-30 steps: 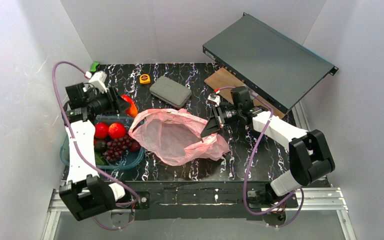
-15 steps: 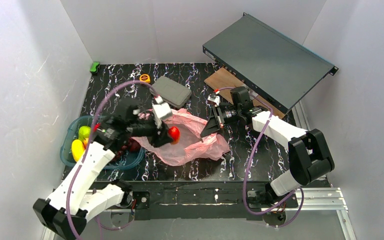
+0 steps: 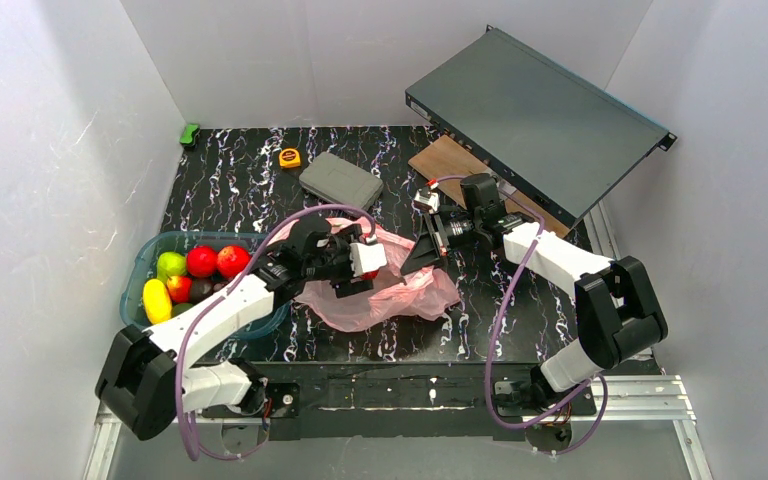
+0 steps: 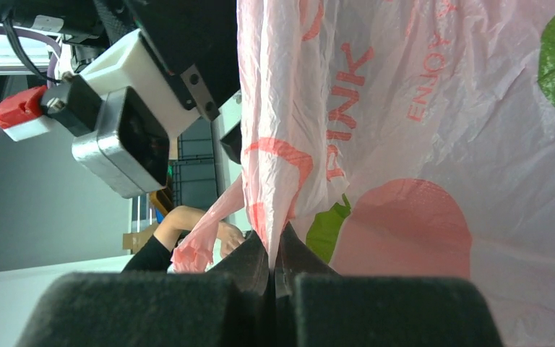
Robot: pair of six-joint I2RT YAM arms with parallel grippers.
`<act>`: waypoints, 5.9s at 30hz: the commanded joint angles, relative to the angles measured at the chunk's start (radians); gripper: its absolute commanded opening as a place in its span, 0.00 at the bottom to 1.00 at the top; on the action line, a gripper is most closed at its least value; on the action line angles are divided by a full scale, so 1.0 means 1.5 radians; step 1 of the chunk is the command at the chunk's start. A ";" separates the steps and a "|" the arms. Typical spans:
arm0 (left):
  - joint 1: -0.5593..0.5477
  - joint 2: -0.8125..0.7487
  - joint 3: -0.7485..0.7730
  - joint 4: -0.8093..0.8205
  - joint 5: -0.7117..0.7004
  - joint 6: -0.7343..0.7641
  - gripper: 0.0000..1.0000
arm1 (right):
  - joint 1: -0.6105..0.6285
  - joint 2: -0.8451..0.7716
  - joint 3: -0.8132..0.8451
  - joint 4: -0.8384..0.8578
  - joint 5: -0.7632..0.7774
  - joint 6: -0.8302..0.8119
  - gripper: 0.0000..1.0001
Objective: Place the fake fruits into the plastic bag and tie a complex knot
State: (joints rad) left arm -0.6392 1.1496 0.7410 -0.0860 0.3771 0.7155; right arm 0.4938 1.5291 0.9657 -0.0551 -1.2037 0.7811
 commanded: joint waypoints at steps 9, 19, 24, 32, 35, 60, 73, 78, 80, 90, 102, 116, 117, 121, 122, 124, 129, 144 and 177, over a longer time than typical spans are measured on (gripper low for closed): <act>0.000 -0.166 0.070 -0.378 0.064 0.145 0.98 | 0.000 0.001 0.014 -0.022 -0.011 -0.027 0.01; -0.003 -0.243 -0.114 -0.363 0.026 0.278 0.98 | 0.000 -0.003 0.019 -0.052 -0.005 -0.057 0.01; -0.008 -0.162 -0.124 -0.273 0.040 0.241 0.94 | 0.000 0.002 0.023 -0.055 -0.001 -0.064 0.01; -0.022 -0.048 -0.023 -0.384 -0.107 0.171 0.00 | -0.021 -0.041 0.050 -0.167 0.066 -0.163 0.01; 0.010 -0.089 0.015 -0.481 -0.105 0.199 0.00 | -0.044 -0.048 0.050 -0.192 0.074 -0.183 0.01; 0.287 -0.241 0.102 -0.604 0.071 0.304 0.33 | 0.047 -0.106 0.004 -0.299 0.454 -0.406 0.01; 0.483 -0.126 0.396 -0.544 0.079 -0.309 0.98 | 0.064 -0.082 -0.002 -0.281 0.475 -0.379 0.01; 0.685 -0.032 0.394 -0.548 0.064 -0.310 0.98 | 0.059 -0.076 0.001 -0.286 0.470 -0.373 0.01; 0.739 0.047 0.396 -0.576 0.075 -0.302 0.98 | 0.057 -0.079 0.003 -0.286 0.471 -0.371 0.01; 0.748 0.220 0.323 -0.535 0.081 -0.285 0.87 | 0.050 -0.084 0.002 -0.288 0.466 -0.370 0.01; 0.697 0.318 0.262 -0.384 0.020 -0.402 0.93 | 0.048 -0.080 0.012 -0.295 0.461 -0.370 0.01; 0.660 0.306 0.271 -0.360 -0.030 -0.437 0.58 | 0.044 -0.081 0.009 -0.295 0.459 -0.372 0.01; 0.661 0.278 0.277 -0.365 -0.030 -0.440 0.53 | 0.044 -0.082 0.008 -0.294 0.457 -0.372 0.01; 0.665 0.167 0.340 -0.386 -0.007 -0.444 0.45 | 0.044 -0.081 0.005 -0.290 0.450 -0.373 0.01; 0.665 0.145 0.371 -0.390 0.016 -0.441 0.45 | 0.044 -0.080 0.005 -0.290 0.449 -0.373 0.01; 0.654 0.100 0.417 -0.394 0.074 -0.432 0.45 | 0.044 -0.078 0.008 -0.289 0.446 -0.372 0.01; 0.475 0.007 0.485 -0.441 0.166 -0.334 0.46 | 0.044 -0.072 0.015 -0.291 0.442 -0.372 0.01; 0.009 0.090 0.306 -0.440 -0.135 -0.149 0.49 | 0.027 -0.094 0.018 -0.290 0.451 -0.370 0.01; 0.652 0.114 0.581 -0.623 0.257 -0.296 0.98 | 0.016 -0.070 0.020 -0.288 0.434 -0.368 0.01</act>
State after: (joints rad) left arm 0.1043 1.2724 1.6817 -0.8154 0.6807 0.1322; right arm 0.5240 1.4200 0.9665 -0.4980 -0.5346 0.2321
